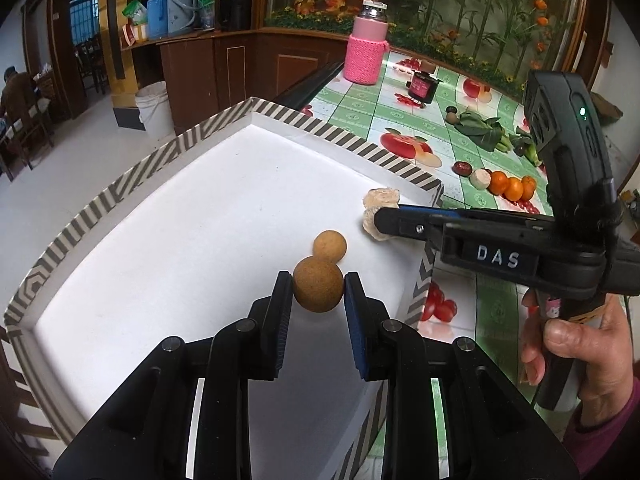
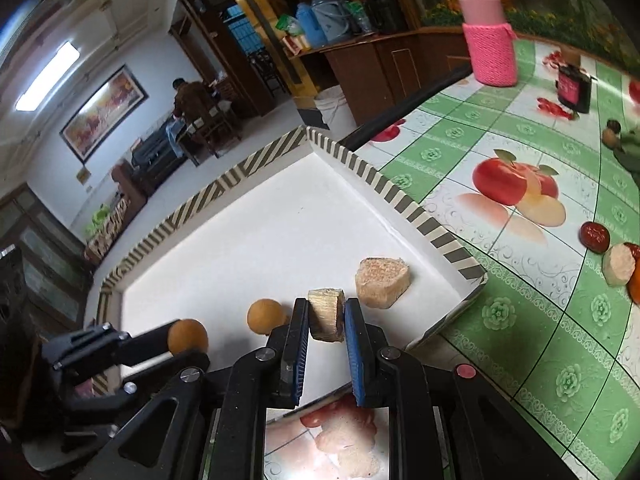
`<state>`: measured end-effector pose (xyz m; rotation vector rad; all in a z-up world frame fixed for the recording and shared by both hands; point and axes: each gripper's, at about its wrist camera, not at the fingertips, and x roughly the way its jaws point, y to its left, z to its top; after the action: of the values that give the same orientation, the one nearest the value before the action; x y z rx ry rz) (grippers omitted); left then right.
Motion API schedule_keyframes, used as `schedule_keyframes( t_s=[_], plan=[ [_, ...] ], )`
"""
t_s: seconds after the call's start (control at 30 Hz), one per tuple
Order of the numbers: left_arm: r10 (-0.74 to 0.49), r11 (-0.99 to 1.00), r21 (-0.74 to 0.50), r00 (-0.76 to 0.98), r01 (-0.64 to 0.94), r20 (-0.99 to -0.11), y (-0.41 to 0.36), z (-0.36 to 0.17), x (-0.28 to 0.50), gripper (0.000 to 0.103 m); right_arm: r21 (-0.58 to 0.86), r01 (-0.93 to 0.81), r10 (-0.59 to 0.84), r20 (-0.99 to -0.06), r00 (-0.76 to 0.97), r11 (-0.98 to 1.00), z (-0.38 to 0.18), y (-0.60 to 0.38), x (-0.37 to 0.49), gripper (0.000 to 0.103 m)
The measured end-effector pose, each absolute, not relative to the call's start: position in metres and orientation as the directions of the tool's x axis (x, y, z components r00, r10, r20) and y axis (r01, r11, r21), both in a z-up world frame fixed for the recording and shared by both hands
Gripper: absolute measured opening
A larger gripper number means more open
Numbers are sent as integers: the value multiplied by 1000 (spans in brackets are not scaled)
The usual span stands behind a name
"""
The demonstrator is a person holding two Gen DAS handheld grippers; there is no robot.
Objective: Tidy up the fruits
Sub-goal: 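Carry both items over the tray and open both tools to drop them, then move left tool toward a pale round cake while right tool approaches an orange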
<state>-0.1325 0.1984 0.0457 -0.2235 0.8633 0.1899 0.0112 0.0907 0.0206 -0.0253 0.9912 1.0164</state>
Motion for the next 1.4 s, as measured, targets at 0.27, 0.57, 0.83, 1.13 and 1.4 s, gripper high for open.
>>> schedule_keyframes(
  t_s=[0.27,0.57,0.83,1.13,1.4],
  plan=[
    [8,960,-179,658,-216,-753,184,46,-112,26,482,-669,753,-633,180,566,36,56,17,34],
    [48,957,-155,660,-246,-750,183,58,-122,58,515,-635,789,-553,267,576,61,-11,2,34],
    [45,975,-119,696,-186,-717,150,77,-128,58,431,-535,672,-608,423,727,60,-86,-4,34],
    [-59,983,-162,693,-85,-718,101,81,-110,58,349,-418,535,-670,514,839,44,-152,0,35],
    [-107,987,-158,682,-13,-723,57,85,-70,58,287,-409,483,-692,537,866,47,-165,11,35]
  ],
)
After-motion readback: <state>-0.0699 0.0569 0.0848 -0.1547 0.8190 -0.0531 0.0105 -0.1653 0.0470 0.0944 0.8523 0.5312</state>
